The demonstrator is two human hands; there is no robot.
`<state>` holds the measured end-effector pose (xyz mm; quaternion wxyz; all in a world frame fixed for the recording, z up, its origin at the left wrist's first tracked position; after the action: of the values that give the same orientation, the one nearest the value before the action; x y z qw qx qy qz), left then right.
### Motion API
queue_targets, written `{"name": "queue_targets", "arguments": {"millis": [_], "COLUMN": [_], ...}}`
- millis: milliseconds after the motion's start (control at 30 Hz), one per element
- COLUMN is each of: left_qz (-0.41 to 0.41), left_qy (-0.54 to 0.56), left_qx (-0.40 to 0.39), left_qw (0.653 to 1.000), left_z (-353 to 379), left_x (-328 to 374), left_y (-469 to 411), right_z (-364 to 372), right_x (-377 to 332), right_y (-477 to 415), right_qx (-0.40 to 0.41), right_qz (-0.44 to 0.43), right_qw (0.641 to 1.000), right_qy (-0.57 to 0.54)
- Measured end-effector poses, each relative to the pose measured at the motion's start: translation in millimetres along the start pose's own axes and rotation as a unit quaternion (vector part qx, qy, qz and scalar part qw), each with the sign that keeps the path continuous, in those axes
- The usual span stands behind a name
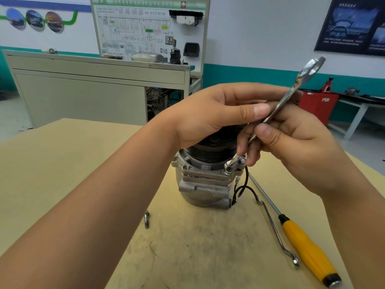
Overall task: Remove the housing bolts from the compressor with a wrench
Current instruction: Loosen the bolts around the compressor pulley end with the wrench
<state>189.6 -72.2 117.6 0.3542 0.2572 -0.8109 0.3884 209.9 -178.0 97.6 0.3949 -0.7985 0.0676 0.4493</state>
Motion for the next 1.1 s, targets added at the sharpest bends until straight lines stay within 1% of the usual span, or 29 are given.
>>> {"name": "queue_targets", "arguments": {"millis": [300,433,700,900,1100], "left_qz": [0.008,0.004,-0.003,-0.015,-0.027], "left_qy": [-0.010,-0.004,-0.021,0.007,-0.049], "left_qx": [-0.014,-0.002,0.004,0.031,0.022], "left_qw": [1.000,1.000,1.000,0.999,0.998], "left_z": [1.2,0.0,0.0,-0.9,3.3], "left_x": [1.0,-0.1,0.6,-1.5,2.4], "left_y": [-1.5,-0.9,-0.3,0.2,-1.0], "right_z": [-0.5,0.0,0.6,0.6,6.3], "right_x": [3.0,3.8,4.3,5.9,2.9], "right_y": [-0.4,-0.4,-0.5,-0.3,-1.6], "right_qx": [-0.010,-0.013,-0.013,-0.007,0.003], "right_qz": [0.000,0.002,0.010,0.026,0.020], "right_qw": [1.000,0.999,1.000,1.000,1.000], "right_qy": [-0.012,-0.032,-0.014,-0.007,0.005]}}
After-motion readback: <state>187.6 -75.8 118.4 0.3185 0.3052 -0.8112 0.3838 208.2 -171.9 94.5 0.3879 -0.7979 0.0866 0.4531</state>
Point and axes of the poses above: each hand's wrist, its own y-axis away from the middle knuckle, its own z-axis out of the palm, x = y × z, the point moved 5 cm from there along -y, towards the middle knuckle, and after that the axes turned 7 degrees about -y, right-handed, at the moved point
